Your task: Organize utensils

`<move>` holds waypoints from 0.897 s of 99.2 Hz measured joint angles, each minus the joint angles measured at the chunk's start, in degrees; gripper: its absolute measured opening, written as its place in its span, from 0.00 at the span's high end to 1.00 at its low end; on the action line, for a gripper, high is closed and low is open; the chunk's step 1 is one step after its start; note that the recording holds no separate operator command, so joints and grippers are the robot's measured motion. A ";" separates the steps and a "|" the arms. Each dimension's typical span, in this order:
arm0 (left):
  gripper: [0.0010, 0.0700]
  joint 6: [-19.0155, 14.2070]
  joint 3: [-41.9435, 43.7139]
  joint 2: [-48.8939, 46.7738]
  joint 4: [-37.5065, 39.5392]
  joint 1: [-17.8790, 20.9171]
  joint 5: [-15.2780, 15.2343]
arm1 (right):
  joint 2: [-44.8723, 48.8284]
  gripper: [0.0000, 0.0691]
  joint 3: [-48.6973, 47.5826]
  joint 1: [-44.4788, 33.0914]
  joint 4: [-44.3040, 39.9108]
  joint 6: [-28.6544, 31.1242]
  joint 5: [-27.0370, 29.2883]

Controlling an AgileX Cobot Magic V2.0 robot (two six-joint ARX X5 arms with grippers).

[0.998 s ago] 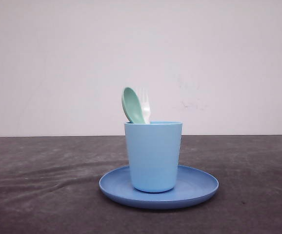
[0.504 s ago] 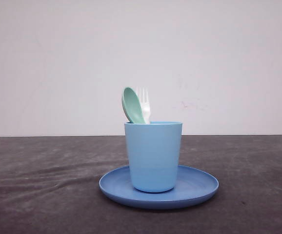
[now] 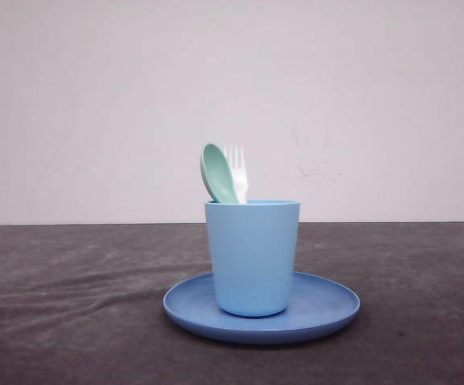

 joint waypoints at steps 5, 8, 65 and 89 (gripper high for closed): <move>0.98 0.00 0.00 0.00 0.00 0.00 0.00 | -1.33 0.99 0.07 -0.17 -0.79 -0.07 -0.37; 0.98 0.00 0.00 0.00 0.00 0.00 0.00 | -1.77 0.99 0.07 -0.44 -0.77 -0.24 -0.66; 0.98 0.00 0.00 0.00 0.00 0.00 0.00 | -1.92 0.99 0.07 -1.70 -0.33 -1.36 -1.46; 0.98 0.00 0.00 0.00 0.00 0.00 0.00 | -1.92 0.99 0.07 -1.70 -0.33 -1.36 -1.46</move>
